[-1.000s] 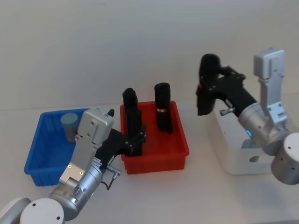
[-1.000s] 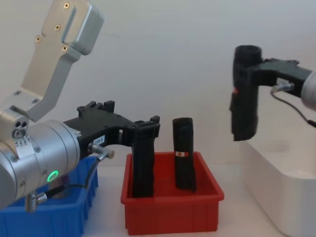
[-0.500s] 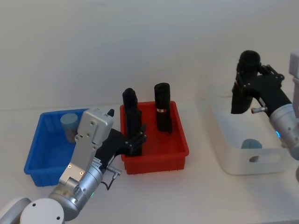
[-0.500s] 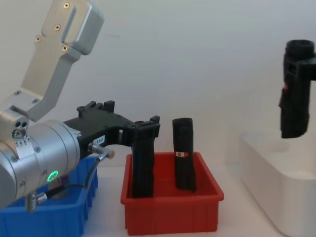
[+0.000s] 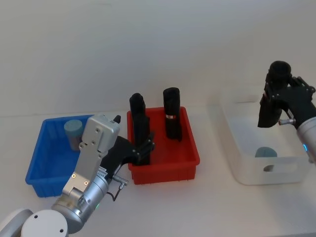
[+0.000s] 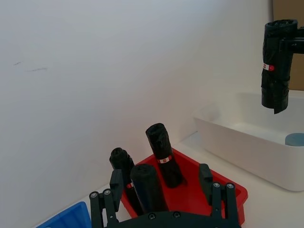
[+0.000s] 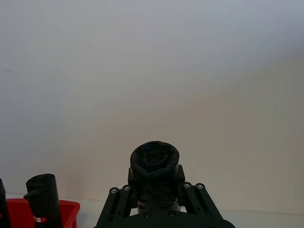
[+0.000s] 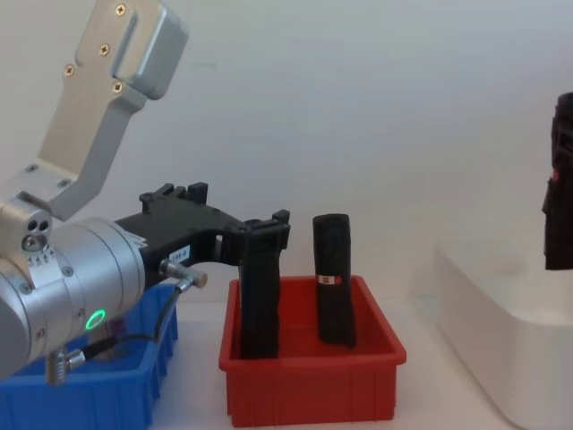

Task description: Pick the cotton swabs from the blue box and place them into the white box.

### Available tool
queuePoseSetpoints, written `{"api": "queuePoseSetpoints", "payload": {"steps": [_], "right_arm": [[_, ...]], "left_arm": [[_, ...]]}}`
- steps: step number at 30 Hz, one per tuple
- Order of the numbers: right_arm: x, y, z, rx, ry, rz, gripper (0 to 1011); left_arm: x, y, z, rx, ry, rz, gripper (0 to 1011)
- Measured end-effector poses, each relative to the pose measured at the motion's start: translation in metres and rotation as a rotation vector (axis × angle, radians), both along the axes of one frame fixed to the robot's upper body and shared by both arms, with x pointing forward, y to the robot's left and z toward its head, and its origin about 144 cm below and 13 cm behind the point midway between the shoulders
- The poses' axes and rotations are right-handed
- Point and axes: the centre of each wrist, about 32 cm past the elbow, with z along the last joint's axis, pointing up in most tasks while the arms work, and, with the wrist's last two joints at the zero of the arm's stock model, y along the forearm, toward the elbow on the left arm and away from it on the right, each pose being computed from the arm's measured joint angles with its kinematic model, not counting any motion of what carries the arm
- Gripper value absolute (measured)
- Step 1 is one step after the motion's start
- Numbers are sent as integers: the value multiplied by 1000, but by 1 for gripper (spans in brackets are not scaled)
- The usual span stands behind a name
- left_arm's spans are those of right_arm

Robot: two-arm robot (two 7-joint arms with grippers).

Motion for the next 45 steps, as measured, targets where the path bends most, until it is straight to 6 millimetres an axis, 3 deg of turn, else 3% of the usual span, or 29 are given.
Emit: {"api": "queuePoseSetpoints", "payload": {"steps": [5,15,24,45], "right_arm": [[1,-3,-3,5,10,-11,463],[4,-12,-8,11,16,-37,789],[6,-16,-10,14,10,-46,1001],[7,-17,-10,14,-1,-40,1001]], "left_arm": [[0,0,0,0,0,0,1004],[0,0,0,0,0,0,1004],[0,0,0,0,0,0,1004],[0,0,0,0,0,0,1004]]}}
